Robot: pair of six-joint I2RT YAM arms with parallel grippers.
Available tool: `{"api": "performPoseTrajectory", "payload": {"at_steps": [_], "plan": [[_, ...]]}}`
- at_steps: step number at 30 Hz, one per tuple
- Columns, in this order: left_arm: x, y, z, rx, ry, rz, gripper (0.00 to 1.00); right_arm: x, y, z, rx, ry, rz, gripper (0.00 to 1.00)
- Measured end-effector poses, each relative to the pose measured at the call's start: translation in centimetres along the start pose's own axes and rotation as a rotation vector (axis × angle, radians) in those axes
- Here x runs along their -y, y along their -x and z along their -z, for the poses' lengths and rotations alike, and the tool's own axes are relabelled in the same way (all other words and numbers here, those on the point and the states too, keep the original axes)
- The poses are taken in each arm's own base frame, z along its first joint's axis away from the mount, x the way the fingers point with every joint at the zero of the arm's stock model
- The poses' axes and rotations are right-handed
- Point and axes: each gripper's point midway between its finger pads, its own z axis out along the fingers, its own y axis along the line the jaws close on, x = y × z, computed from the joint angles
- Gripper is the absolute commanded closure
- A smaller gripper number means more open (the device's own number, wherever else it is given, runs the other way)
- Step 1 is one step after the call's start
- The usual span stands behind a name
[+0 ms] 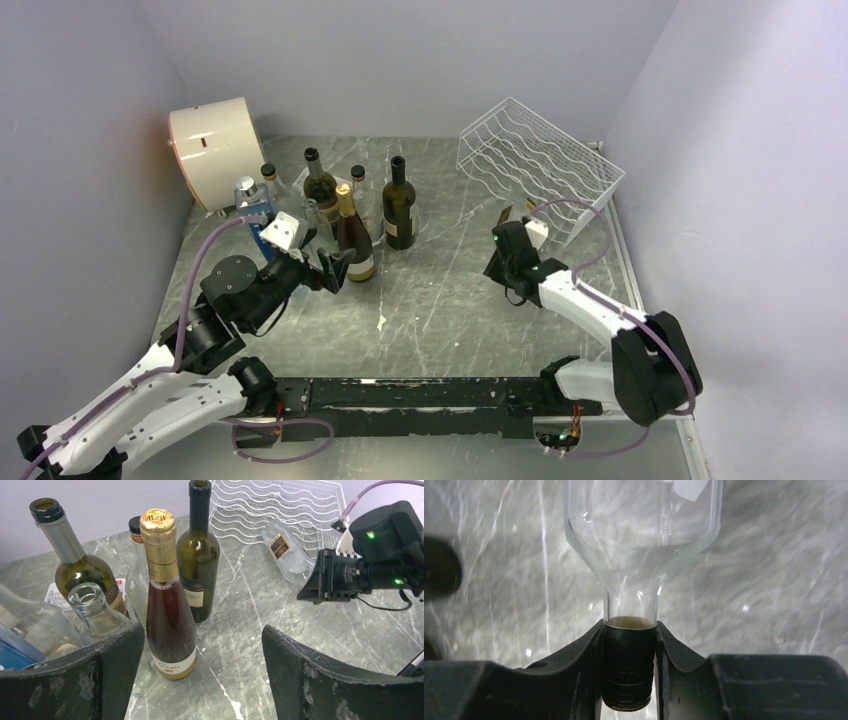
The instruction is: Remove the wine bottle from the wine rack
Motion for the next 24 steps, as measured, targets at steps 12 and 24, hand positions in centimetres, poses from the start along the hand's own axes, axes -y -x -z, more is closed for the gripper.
{"api": "performPoseTrajectory", "payload": {"at_steps": [12,24], "plan": [[1.4,-0.5,-1.0,-0.013,-0.075,-0.017,0.17,-2.7,-5.2,8.0,-0.120,0.251,0.101,0.95],[10.1,-4.7,-1.8,-0.005,-0.546,-0.059,0.00,-4.2,-6.2,12.0,-0.269,0.390,0.272,1.00]]}}
